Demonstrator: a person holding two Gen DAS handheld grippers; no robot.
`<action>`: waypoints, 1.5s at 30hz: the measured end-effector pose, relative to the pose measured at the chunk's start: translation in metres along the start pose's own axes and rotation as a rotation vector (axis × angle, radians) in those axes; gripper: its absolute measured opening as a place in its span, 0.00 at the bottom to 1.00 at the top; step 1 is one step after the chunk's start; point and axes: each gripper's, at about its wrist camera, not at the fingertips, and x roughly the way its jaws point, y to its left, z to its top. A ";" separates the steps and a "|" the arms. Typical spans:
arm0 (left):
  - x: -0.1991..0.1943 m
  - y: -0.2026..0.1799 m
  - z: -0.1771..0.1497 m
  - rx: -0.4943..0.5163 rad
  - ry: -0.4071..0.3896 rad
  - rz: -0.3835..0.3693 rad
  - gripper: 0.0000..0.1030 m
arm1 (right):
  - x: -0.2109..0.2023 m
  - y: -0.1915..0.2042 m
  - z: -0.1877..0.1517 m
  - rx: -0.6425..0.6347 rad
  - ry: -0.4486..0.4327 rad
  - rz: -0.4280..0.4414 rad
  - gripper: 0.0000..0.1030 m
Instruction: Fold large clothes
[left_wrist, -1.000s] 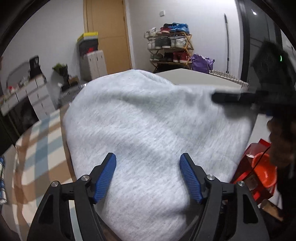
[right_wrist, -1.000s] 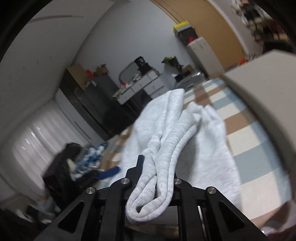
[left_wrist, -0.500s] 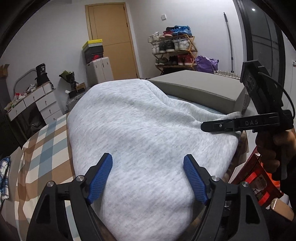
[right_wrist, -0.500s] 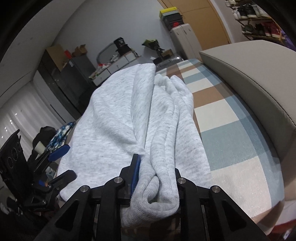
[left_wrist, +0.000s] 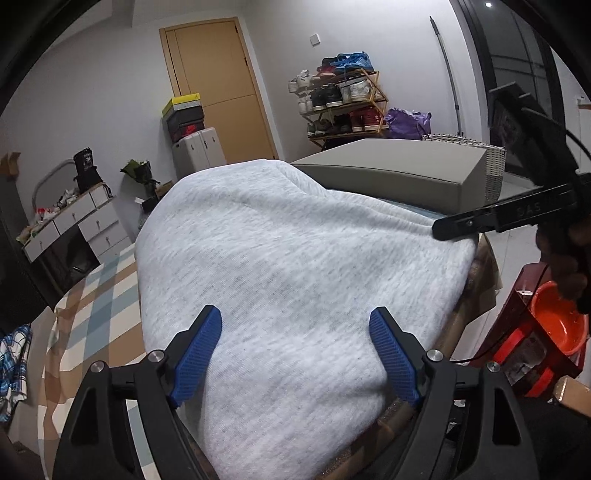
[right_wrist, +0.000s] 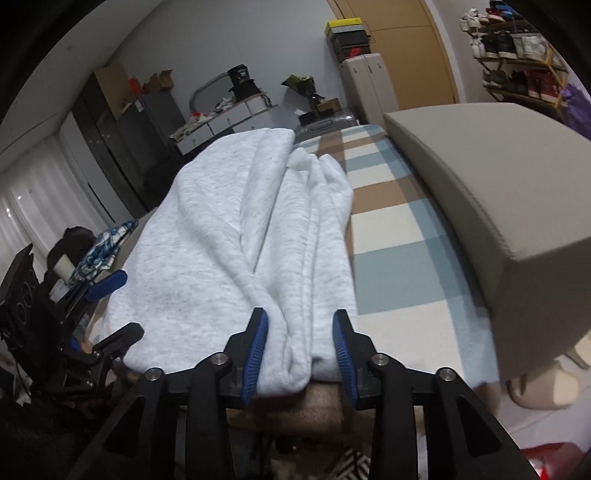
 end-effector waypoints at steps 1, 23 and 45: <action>0.000 0.002 0.000 -0.004 0.000 0.000 0.76 | -0.002 0.003 0.003 -0.006 -0.008 -0.036 0.50; -0.001 0.008 -0.002 -0.051 -0.012 -0.028 0.77 | 0.045 0.032 0.113 0.191 -0.015 0.046 0.55; 0.015 0.084 0.010 -0.441 0.099 -0.049 0.81 | 0.047 0.081 0.140 -0.050 -0.102 0.063 0.06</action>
